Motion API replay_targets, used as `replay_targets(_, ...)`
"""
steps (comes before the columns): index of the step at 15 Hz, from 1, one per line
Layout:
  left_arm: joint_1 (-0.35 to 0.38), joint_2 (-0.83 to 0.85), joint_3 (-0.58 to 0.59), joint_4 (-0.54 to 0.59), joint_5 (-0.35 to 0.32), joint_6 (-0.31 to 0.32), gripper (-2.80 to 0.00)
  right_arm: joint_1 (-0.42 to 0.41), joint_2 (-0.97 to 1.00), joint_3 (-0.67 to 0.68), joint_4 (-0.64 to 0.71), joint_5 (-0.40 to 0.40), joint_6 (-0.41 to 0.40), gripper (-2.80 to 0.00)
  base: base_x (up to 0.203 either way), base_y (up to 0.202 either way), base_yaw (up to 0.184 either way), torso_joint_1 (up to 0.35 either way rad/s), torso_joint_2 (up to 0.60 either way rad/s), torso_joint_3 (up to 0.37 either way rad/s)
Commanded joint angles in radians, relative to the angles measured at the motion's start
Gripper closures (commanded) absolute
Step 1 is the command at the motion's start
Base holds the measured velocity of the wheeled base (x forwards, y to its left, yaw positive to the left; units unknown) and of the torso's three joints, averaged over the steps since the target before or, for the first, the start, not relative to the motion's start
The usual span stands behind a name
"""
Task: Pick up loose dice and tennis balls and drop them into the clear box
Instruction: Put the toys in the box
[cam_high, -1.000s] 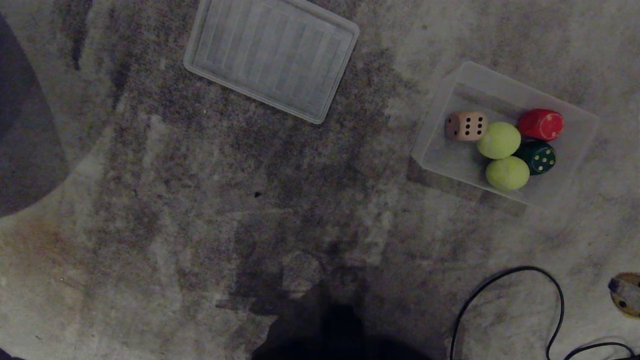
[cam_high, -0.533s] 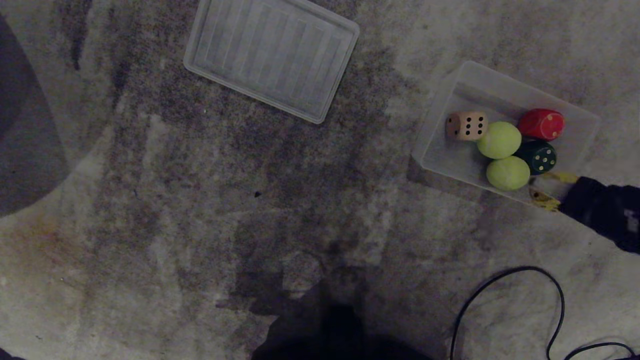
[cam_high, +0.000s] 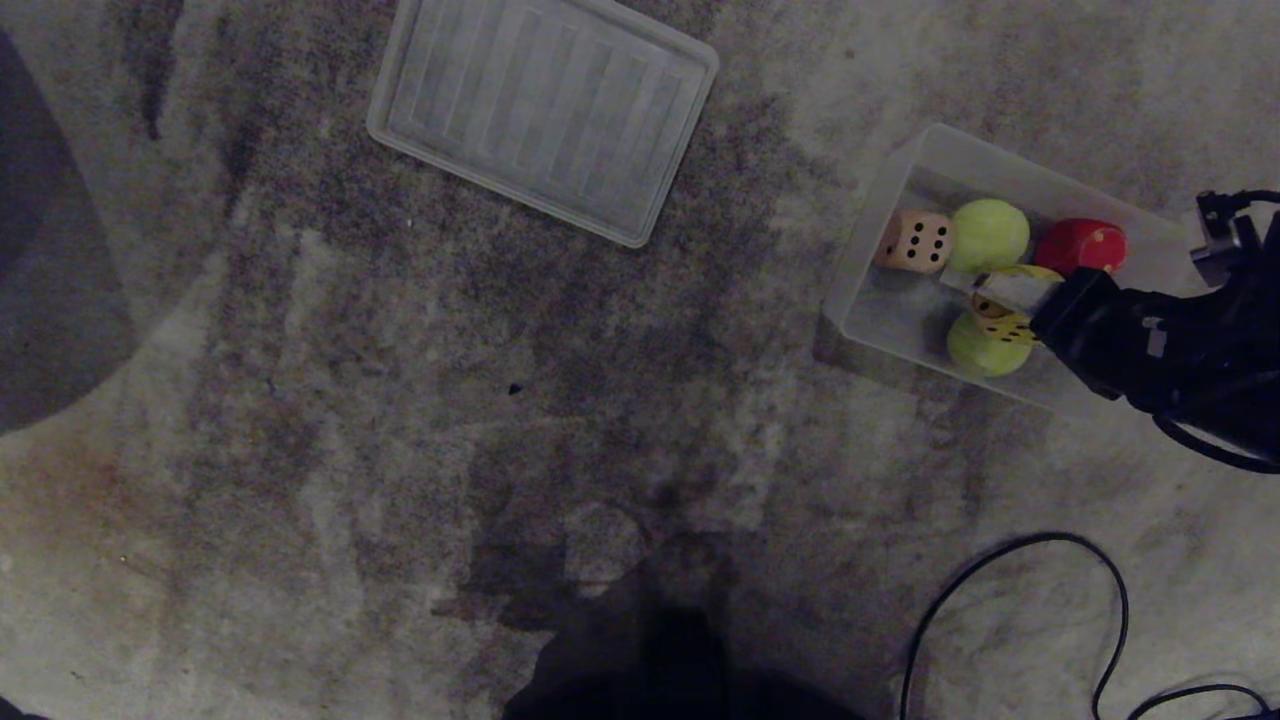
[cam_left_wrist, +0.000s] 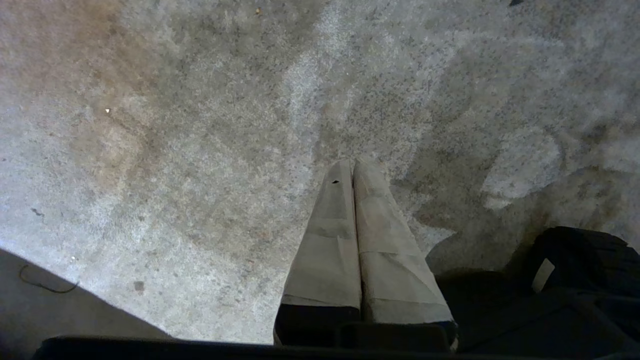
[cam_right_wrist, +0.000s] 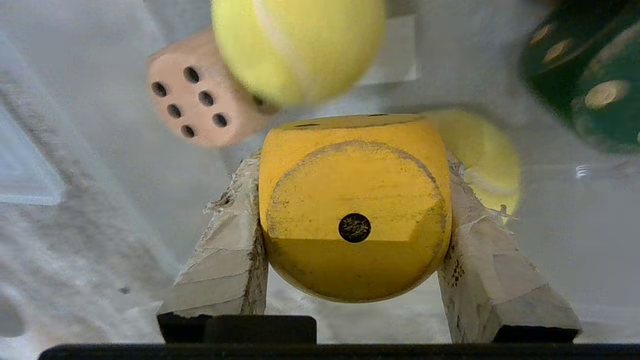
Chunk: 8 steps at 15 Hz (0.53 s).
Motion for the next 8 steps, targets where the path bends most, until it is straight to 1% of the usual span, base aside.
replay_targets(1, 0.000, 0.001, 0.002, 0.000, 0.001, -0.001, 0.00, 0.011, -0.025, -0.006, -0.003, 0.043, 0.008, 0.00, 0.000, 0.000, 0.000, 0.000, 0.00, 0.000)
replay_targets(3, 0.000, 0.001, 0.002, 0.000, 0.001, -0.001, 0.00, 0.014, -0.024, -0.005, -0.001, 0.053, 0.015, 0.00, 0.000, 0.000, 0.000, 0.000, 0.00, 0.000)
replay_targets(5, 0.000, 0.001, 0.002, 0.000, 0.001, -0.001, 0.00, 0.017, -0.022, -0.005, -0.001, 0.065, 0.048, 0.00, 0.000, 0.000, 0.000, 0.000, 0.00, 0.000)
replay_targets(7, 0.000, 0.001, 0.002, 0.000, 0.001, -0.001, 0.00, 0.016, -0.025, 0.002, -0.003, 0.073, 0.048, 0.00, 0.000, 0.000, 0.000, 0.000, 0.00, 0.000)
replay_targets(8, 0.000, 0.001, 0.002, 0.000, 0.001, -0.001, 0.00, 0.014, -0.024, 0.001, -0.003, 0.072, 0.044, -2.80, 0.000, 0.000, 0.000, 0.000, 0.00, 0.000)
